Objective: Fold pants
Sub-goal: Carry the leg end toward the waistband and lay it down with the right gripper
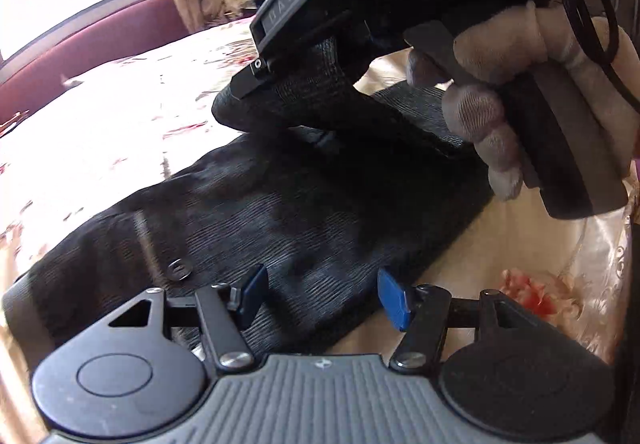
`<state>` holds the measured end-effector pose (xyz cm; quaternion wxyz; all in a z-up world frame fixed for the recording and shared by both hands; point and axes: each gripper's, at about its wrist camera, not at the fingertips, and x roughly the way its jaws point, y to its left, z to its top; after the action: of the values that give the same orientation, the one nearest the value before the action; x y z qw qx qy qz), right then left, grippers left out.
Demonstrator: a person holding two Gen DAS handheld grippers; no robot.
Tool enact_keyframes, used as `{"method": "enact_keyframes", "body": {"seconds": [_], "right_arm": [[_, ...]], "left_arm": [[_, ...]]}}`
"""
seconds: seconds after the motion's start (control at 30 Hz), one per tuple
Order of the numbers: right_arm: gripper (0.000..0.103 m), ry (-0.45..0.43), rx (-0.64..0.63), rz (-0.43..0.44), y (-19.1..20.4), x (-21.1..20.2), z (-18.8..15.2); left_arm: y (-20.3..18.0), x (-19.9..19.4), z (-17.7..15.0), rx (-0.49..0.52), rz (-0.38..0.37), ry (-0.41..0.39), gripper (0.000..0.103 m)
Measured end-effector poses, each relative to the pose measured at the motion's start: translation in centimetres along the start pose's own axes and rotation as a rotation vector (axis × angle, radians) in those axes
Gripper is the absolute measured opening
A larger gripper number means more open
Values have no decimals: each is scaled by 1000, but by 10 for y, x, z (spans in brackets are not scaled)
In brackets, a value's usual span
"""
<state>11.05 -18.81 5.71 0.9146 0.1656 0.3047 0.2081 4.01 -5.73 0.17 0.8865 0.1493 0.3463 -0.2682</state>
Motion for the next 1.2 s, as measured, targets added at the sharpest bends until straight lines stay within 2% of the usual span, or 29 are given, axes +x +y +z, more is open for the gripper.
{"method": "enact_keyframes", "body": {"seconds": [0.2, 0.33, 0.4, 0.5, 0.57, 0.63, 0.67, 0.77, 0.97, 1.07, 1.13, 1.2], "right_arm": [[7, 48, -355, -15, 98, 35, -25], [7, 92, -473, -25, 130, 50, -40], [7, 110, -486, -30, 140, 55, -44], [7, 94, -551, -39, 154, 58, -47], [9, 85, -703, -53, 170, 61, -55], [21, 108, -896, -74, 186, 66, -71], [23, 128, -940, -64, 190, 69, -75], [23, 151, -945, -36, 191, 73, -73], [24, 174, -873, -10, 194, 78, -63], [24, 168, -904, -26, 201, 78, -68], [34, 168, -919, -21, 205, 76, -70], [35, 170, -920, 2, 208, 75, -70]], "left_arm": [[37, -37, -23, -145, 51, -50, 74], [52, -54, -37, -201, 48, -78, 74], [58, -61, -42, -234, 39, -101, 74], [62, -65, -45, -266, 31, -130, 78], [66, -65, -47, -280, 29, -131, 78], [68, -68, -53, -281, 28, -128, 78], [69, -70, -55, -282, 29, -135, 78], [71, -75, -50, -296, 18, -159, 79], [76, -95, -54, -326, 10, -175, 79], [76, -98, -54, -327, 11, -177, 79], [77, -97, -55, -319, 8, -179, 79], [76, -98, -56, -311, 6, -177, 80]]}}
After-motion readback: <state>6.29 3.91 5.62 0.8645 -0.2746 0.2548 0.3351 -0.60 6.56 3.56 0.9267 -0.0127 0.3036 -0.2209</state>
